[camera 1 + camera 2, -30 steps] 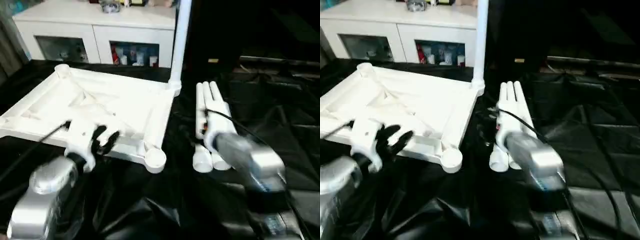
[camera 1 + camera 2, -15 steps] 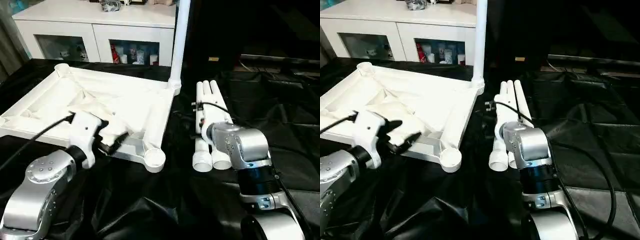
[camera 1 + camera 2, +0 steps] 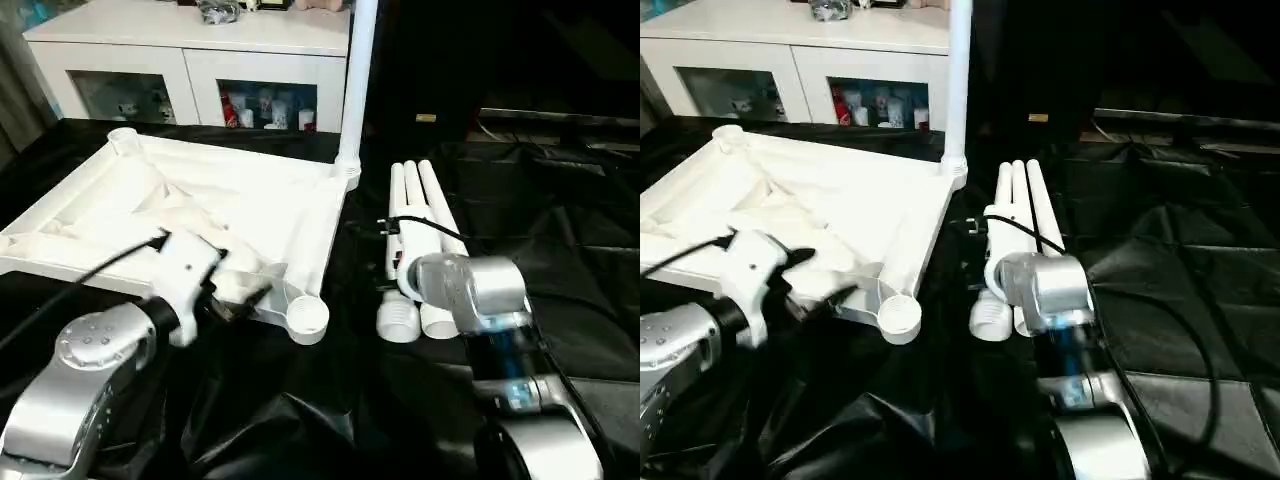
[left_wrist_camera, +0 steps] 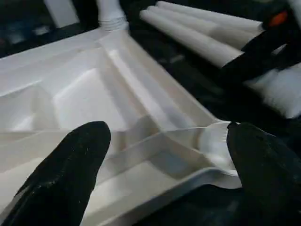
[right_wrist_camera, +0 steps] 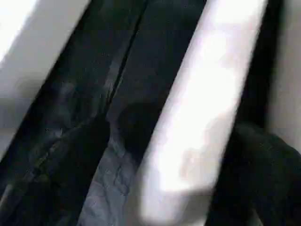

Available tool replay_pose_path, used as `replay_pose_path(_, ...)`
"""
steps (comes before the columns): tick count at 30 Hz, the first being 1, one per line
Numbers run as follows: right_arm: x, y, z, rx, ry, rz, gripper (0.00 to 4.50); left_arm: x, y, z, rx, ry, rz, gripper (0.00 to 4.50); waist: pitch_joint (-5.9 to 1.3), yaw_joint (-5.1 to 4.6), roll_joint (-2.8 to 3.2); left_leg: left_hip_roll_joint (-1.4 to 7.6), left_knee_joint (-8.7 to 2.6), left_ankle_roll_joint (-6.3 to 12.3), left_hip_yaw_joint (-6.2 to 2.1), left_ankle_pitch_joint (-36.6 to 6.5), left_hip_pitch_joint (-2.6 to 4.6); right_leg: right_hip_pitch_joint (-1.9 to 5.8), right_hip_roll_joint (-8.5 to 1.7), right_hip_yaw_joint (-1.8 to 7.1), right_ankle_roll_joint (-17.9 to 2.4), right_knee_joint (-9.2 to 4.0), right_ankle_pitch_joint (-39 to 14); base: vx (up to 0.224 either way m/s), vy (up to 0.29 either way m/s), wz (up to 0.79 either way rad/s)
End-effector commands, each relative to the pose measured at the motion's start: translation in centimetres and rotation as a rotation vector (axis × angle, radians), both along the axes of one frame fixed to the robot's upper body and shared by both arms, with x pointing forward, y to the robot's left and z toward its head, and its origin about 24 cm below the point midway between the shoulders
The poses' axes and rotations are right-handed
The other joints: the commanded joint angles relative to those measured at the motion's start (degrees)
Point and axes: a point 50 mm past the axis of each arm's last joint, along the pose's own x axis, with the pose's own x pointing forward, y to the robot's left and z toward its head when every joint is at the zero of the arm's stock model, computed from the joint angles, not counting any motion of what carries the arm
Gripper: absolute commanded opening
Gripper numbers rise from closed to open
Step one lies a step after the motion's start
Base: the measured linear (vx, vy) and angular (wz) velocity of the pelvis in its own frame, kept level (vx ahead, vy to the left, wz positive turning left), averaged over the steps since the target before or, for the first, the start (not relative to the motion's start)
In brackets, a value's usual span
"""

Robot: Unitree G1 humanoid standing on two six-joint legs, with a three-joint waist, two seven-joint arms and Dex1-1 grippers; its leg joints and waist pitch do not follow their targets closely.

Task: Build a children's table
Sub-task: Rotate table base

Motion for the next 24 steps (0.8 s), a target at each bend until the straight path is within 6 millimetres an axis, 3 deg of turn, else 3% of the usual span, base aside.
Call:
replay_pose_path(1,0.1,0.0,-0.4,0.025,0.040,-0.009,4.32,-0.4,-0.4,0.1,0.014,0.010,-0.043,4.50,-2.85,-0.07,0.62,3.39,-4.99,-2.67,-0.87,-4.68,-0.29,2.98,-4.50,3.33,-10.38,-4.33,-6.81,0.000,0.000,0.00)
replay_pose_path(8,0.8,-0.3,-0.7,0.040,0.063,-0.022,3.69,-0.5,-0.8,0.2,0.045,0.005,-0.077,4.50,-2.72,-0.18,0.54,3.41,-5.07,-2.78,-0.80,-6.35,-0.20,2.87,-4.58,3.31,-10.13,-4.56,-10.27,0.000,0.000,0.00)
replay_pose_path(13,1.4,-0.9,-0.9,0.062,0.071,-0.059,3.34,-0.7,-1.0,0.2,0.079,0.007,-0.111,4.50,-2.84,-0.16,0.50,3.43,-4.98,-2.63,-0.74,-5.21,-0.26,2.91,-4.54,3.26,-10.18,-4.40,-8.84,0.000,0.000,0.00)
replay_pose_path(14,1.4,-1.1,-1.0,0.069,0.072,-0.071,3.26,-0.7,-1.1,0.2,0.087,0.001,-0.110,4.50,-2.84,-0.23,0.13,3.45,-4.99,-2.50,-0.67,-5.29,-0.29,2.94,-4.52,3.27,-10.15,-4.46,-9.04,0.000,0.000,0.00)
replay_pose_path(15,1.5,-1.2,-1.1,0.074,0.073,-0.079,3.14,-0.7,-1.1,0.2,0.092,-0.003,-0.109,4.50,-2.79,-0.18,0.35,3.51,-4.97,-2.41,-0.66,-5.24,-0.32,2.90,-4.66,3.28,-10.14,-4.49,-9.54,0.000,0.000,0.00)
replay_pose_path(18,1.6,-1.6,-1.4,0.108,0.081,-0.111,2.95,-0.6,-1.1,0.2,0.094,-0.035,-0.103,4.50,-2.81,-0.19,0.12,3.53,-4.98,-2.22,-0.64,-5.48,-0.31,2.94,-4.68,3.29,-9.99,-4.63,-10.13,0.000,0.000,0.00)
replay_pose_path(24,1.7,-2.1,-1.8,0.167,0.087,-0.171,2.50,0.3,-1.0,0.7,-0.005,-0.103,-0.004,4.50,-2.83,-0.44,0.47,3.46,-4.95,-2.40,-0.60,-7.05,-0.28,2.89,-4.55,3.18,-10.47,-4.78,-10.89,0.000,0.000,0.00)
